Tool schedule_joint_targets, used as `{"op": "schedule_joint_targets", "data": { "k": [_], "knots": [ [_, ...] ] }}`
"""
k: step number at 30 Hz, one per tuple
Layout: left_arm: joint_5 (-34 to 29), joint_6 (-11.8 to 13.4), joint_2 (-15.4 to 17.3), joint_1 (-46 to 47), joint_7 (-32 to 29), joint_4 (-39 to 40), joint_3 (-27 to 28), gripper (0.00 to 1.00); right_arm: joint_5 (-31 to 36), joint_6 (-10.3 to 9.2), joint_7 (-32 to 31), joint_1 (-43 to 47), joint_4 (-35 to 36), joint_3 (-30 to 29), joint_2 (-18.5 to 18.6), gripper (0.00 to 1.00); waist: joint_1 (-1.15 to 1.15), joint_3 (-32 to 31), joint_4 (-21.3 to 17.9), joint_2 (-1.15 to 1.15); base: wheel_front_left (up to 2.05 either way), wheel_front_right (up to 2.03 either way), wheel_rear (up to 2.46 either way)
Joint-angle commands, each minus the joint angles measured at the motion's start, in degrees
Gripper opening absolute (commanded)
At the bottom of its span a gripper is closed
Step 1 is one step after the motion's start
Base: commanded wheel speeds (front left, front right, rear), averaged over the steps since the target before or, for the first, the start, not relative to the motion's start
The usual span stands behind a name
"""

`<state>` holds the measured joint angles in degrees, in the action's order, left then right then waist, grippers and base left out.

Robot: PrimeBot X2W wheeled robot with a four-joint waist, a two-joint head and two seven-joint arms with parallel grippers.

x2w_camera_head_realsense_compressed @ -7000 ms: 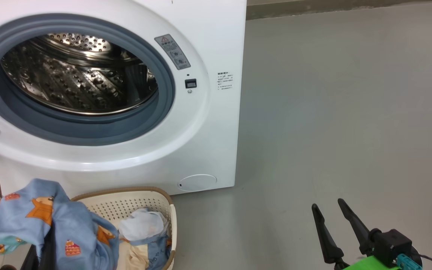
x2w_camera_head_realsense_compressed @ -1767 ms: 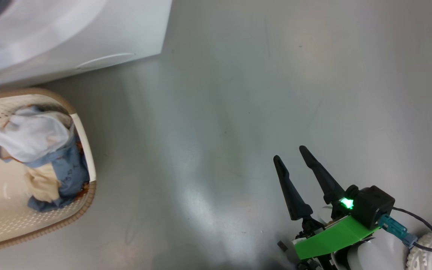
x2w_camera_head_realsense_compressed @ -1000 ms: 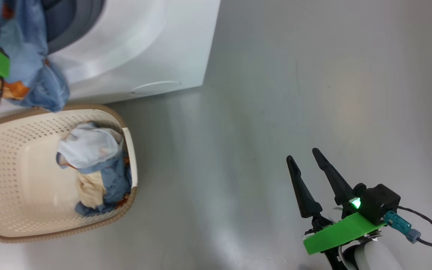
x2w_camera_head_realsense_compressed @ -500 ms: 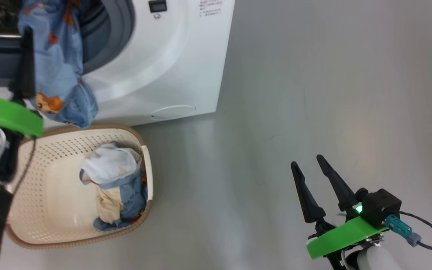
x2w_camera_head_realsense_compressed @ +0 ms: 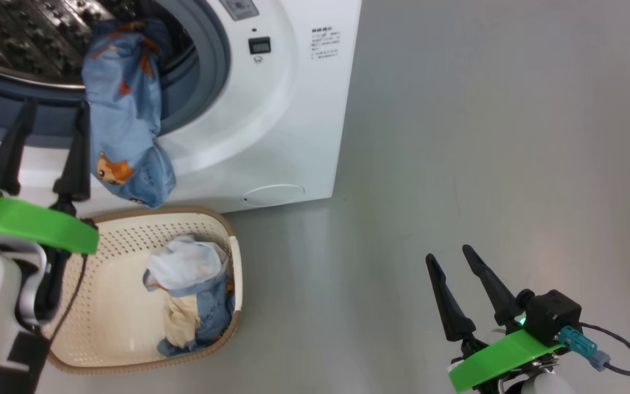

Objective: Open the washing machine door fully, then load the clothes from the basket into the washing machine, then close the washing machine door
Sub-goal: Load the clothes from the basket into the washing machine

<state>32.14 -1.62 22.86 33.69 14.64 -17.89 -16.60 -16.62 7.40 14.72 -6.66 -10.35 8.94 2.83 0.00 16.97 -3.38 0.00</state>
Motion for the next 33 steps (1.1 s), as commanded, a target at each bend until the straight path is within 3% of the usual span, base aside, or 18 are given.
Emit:
{"op": "schedule_joint_targets", "data": {
  "k": [1, 12, 24, 33],
  "knots": [
    [-0.5, 0.8, 2.3, -0.8, 0.4, 2.6, 2.4, 1.00, 0.8, 0.09, 0.3, 0.7, 0.9, 1.2, 0.0, 1.00, 0.00, -1.2, 0.6, 0.00, 0.00, 0.00, 0.00],
    [-1.0, 4.3, 2.6, -8.2, 0.4, 7.1, 4.7, 1.00, 0.7, 0.09, 0.3, 1.8, 0.3, 0.8, 0.0, 1.00, 0.00, -4.1, 2.0, 0.00, 0.00, 0.00, 0.00],
    [-1.1, 3.6, 3.5, -14.2, 0.1, 4.1, 5.6, 1.00, 1.1, 0.09, 0.3, 2.2, 0.5, 0.7, 0.0, 1.00, 0.00, -4.9, 1.9, 0.00, 0.00, 0.00, 0.00],
    [0.0, 4.0, 2.4, -20.7, 0.3, 2.2, 8.2, 1.00, 1.4, 0.09, 0.3, 2.8, 0.6, 0.5, 0.0, 1.00, 0.00, -4.8, 1.2, 0.00, 0.00, 0.00, 0.00]
  ]
}}
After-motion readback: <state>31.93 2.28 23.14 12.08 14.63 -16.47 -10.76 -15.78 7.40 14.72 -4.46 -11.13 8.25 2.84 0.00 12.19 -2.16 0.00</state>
